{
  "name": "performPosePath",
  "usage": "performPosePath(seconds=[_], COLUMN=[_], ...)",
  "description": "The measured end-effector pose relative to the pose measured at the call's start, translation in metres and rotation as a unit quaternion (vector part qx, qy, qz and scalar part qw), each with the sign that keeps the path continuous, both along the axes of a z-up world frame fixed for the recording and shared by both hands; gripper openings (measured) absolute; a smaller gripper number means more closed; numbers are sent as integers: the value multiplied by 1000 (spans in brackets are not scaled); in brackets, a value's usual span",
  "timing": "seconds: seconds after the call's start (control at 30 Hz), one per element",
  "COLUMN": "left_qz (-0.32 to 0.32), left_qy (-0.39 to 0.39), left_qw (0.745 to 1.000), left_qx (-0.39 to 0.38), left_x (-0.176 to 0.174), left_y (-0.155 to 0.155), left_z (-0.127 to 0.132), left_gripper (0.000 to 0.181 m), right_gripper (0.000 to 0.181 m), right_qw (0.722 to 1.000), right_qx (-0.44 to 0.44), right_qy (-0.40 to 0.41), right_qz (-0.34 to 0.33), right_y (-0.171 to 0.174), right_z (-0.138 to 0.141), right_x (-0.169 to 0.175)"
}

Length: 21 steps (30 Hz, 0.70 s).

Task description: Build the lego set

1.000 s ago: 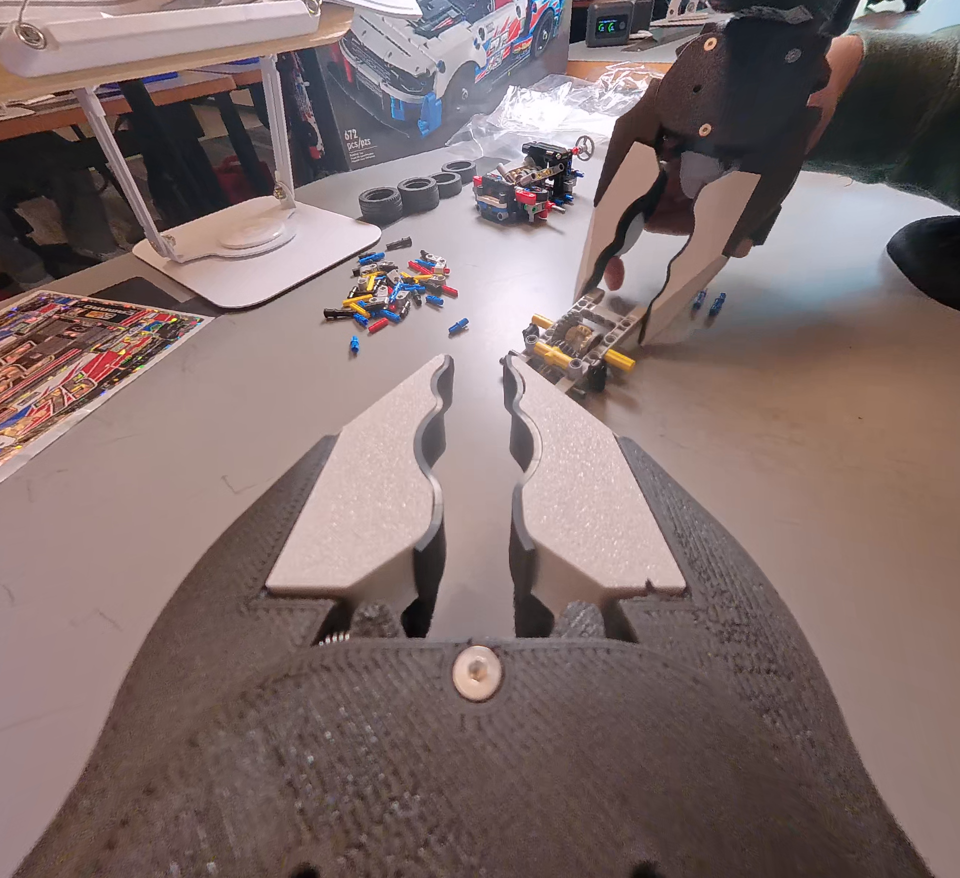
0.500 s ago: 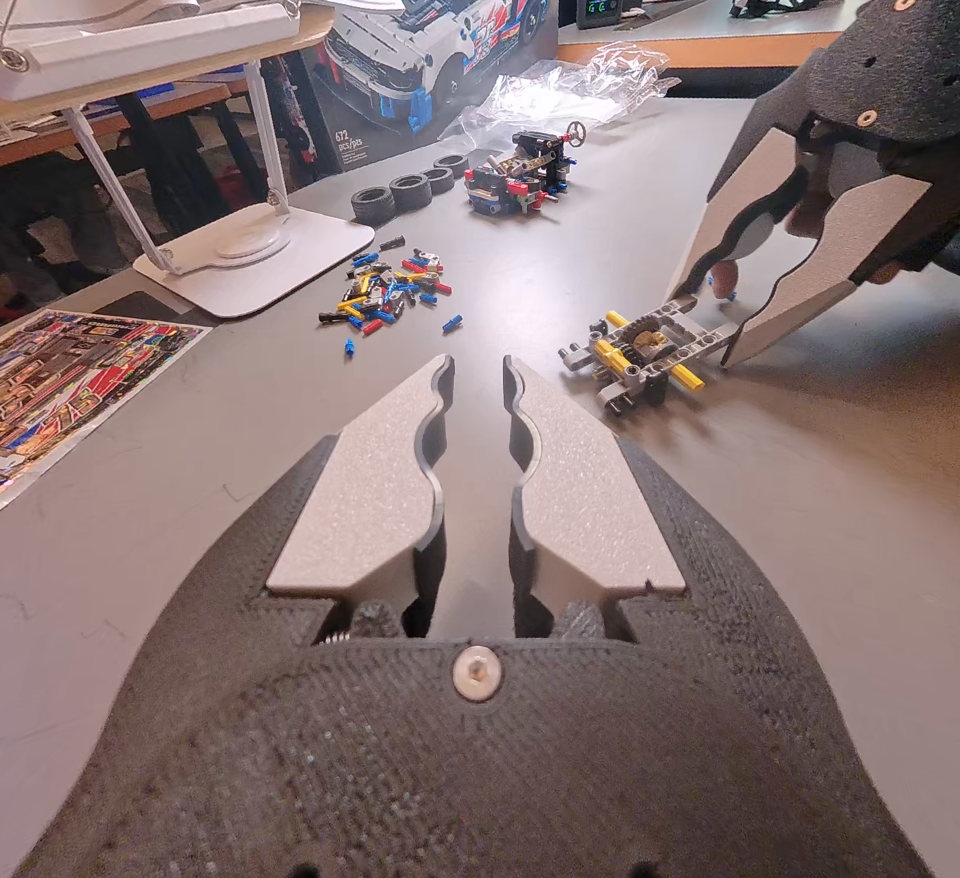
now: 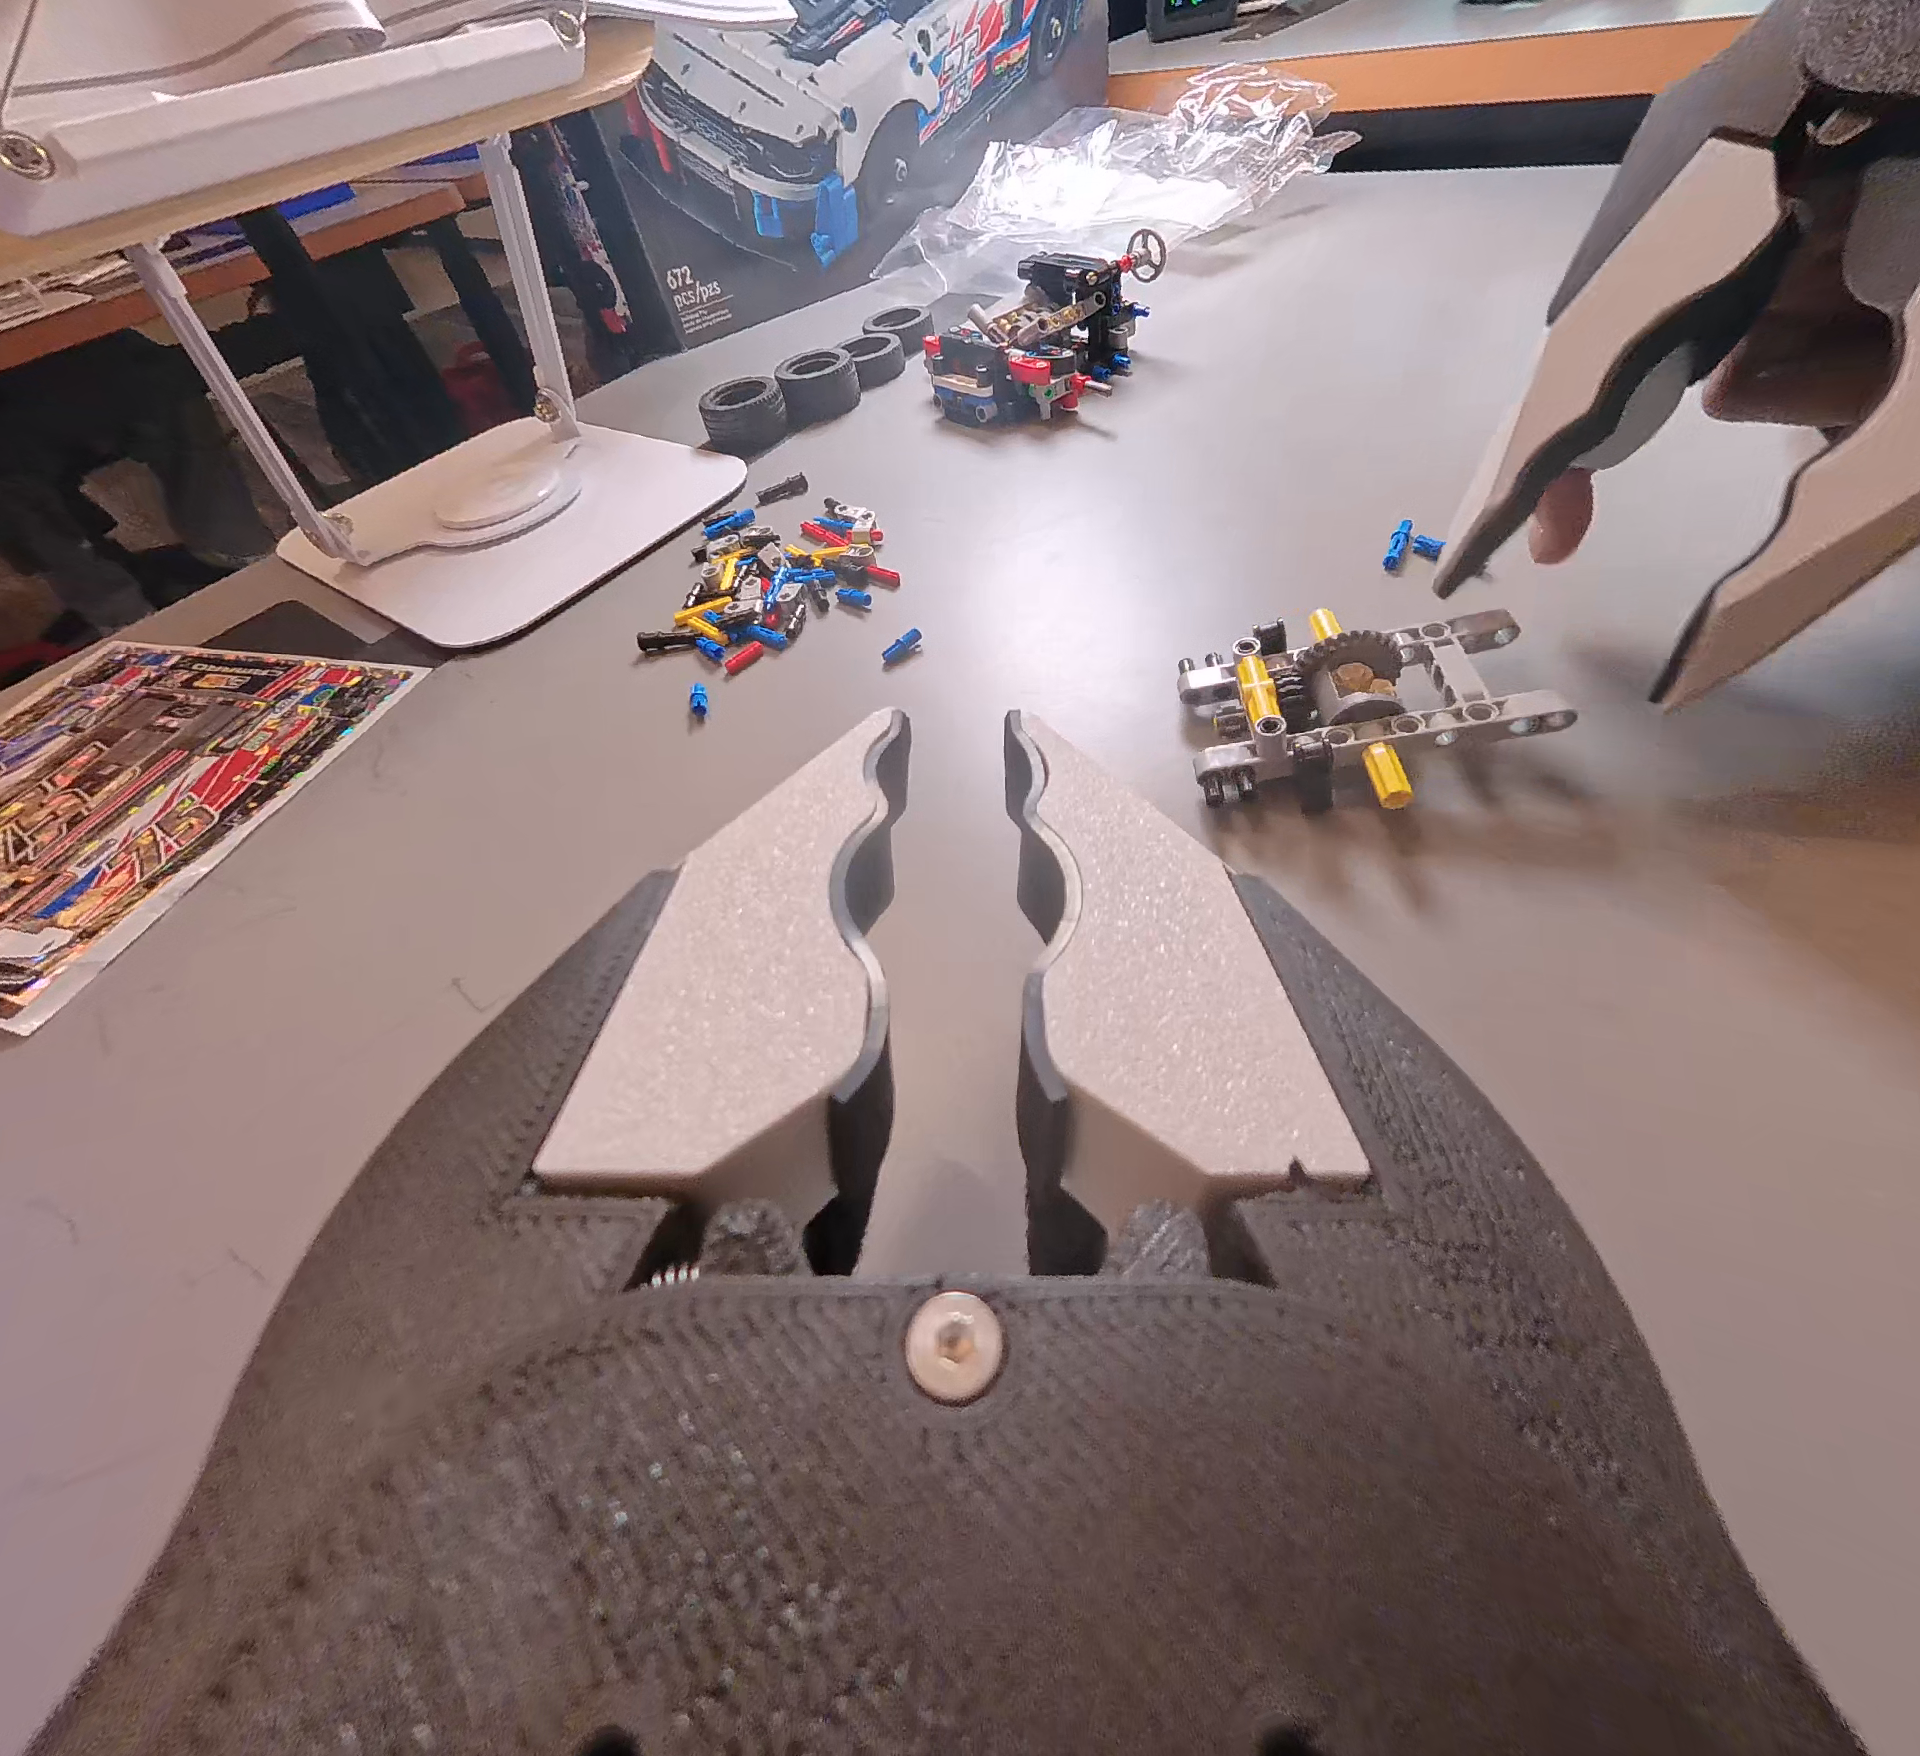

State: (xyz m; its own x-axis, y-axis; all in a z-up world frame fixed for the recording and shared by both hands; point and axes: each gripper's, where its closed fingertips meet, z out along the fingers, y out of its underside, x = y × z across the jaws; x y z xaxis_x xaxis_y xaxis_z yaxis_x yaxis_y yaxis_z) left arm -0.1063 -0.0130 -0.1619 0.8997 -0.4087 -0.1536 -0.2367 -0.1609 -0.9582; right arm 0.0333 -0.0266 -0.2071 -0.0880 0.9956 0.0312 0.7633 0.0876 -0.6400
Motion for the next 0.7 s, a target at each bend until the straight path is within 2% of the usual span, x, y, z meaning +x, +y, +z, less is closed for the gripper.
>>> performPosePath(seconds=[0.1, 0.23, 0.3, 0.37, 0.57, 0.7], left_qz=[-3, -7, -8, -9, -19, -27], left_qy=[3, 8, 9, 9, 17, 31], left_qw=[1000, 1000, 1000, 1000, 1000, 999], left_qx=[0, -1, -1, -1, -4, -3], left_x=[1, 3, 3, 4, 7, 11], left_y=[0, -1, -1, -1, -2, -3], left_z=[0, -1, -1, -1, -3, -5], left_gripper=[16, 16, 16, 16, 16, 15], right_gripper=[53, 42, 25, 16, 17, 19], right_qw=[1000, 1000, 1000, 999, 998, 999], right_qx=[5, 10, 24, 30, 33, 13], right_qy=[2, -8, -14, -19, -30, 5], right_qz=[-7, -4, -1, 1, 37, 37], right_y=[11, 11, 9, 5, -14, -8], right_z=[-1, -8, -12, -13, -15, -2], right_x=[1, -3, -4, -2, 5, 2])
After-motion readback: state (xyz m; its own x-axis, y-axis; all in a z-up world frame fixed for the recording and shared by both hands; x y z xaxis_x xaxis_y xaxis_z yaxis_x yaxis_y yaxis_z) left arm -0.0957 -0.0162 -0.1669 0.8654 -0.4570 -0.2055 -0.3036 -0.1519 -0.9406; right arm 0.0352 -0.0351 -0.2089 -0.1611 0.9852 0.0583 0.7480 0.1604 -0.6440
